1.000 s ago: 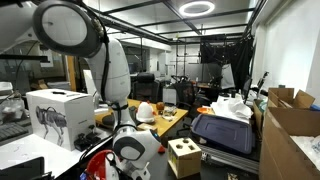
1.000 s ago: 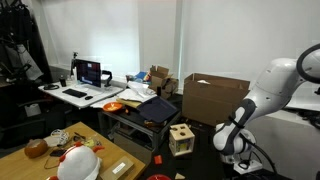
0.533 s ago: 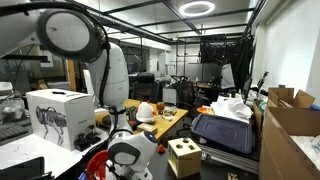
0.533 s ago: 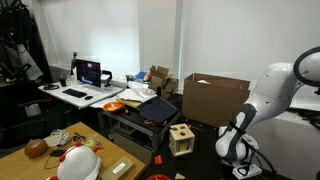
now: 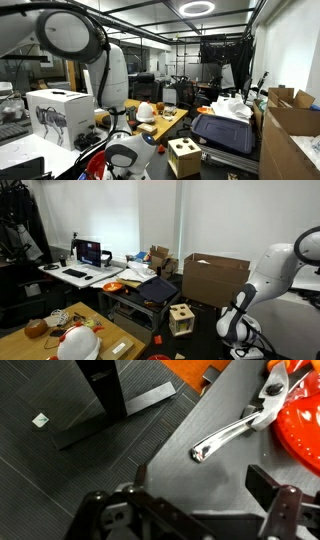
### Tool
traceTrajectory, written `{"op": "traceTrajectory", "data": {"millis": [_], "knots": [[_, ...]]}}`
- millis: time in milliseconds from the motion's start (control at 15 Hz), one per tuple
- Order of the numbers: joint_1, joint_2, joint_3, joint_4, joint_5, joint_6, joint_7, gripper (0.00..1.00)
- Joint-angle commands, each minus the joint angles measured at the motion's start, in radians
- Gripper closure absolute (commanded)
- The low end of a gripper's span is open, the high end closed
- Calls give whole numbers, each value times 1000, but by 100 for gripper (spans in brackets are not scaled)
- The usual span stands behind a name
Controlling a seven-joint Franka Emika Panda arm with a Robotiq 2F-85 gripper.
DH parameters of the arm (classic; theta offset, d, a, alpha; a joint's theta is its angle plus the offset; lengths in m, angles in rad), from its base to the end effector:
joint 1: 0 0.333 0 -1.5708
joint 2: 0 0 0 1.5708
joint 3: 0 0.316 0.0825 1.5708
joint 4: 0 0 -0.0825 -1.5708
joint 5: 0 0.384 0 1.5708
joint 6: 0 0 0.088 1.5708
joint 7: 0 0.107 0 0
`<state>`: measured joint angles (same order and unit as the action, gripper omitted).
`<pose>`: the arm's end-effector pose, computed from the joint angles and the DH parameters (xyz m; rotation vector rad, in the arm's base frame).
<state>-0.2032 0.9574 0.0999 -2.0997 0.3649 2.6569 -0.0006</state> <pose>0.4573 -0.0447 -0.0596 -2.7902 0.6932 0.5722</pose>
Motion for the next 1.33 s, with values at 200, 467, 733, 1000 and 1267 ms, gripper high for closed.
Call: {"op": "traceTrajectory", "data": {"millis": [200, 467, 733, 1000, 1267], "knots": [[-27, -19, 38, -35, 109, -13, 106, 0], [-34, -5, 59, -31, 171, -17, 130, 0], [-39, 2, 64, -38, 208, -32, 134, 0], [-50, 11, 71, -36, 259, -52, 128, 0], [-65, 19, 79, -24, 323, -115, 121, 0]]}}
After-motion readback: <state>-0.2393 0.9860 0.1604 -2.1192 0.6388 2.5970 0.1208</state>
